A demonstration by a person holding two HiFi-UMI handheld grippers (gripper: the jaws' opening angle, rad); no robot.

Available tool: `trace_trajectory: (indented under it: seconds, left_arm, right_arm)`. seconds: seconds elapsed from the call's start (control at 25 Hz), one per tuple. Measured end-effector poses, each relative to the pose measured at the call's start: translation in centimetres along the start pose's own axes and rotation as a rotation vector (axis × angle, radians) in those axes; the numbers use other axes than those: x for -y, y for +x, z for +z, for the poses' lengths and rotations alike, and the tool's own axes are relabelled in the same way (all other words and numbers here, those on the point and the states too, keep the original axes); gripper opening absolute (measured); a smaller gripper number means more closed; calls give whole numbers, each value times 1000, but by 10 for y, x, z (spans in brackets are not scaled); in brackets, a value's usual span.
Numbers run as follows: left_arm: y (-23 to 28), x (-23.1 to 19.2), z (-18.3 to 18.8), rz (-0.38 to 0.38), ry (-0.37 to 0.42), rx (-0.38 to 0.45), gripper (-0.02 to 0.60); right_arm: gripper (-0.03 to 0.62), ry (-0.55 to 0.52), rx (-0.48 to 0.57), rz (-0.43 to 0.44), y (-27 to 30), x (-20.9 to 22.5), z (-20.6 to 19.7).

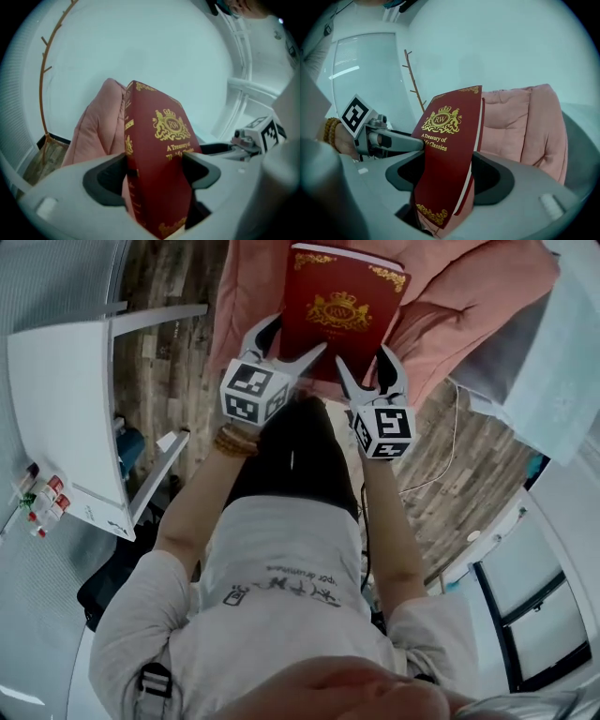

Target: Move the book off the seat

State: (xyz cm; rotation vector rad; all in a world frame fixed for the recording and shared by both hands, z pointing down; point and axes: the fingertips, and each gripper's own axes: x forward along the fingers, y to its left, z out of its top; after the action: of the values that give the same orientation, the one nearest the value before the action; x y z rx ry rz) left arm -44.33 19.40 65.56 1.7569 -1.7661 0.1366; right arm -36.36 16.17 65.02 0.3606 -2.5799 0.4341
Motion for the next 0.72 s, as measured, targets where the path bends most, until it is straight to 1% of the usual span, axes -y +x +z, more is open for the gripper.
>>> trace_trajectory:
  seconds: [0.2,0.44,0.6,0.72]
  left_arm:
    - [-46,26,74,-9,64,87,367]
    - [-103,71,158,2,123,195,367]
    - [-143,97,199,3,159,257,367]
    - [-166,114,219,6,165,293,364]
  right_arm:
    - [307,-39,67,-21,-42,-25,71]
    - [301,-80,157,-47,-100,-48,158]
    - [284,-99,219,-68,-137,-67,205]
    - [270,-115,260,-86,-161,-79,231]
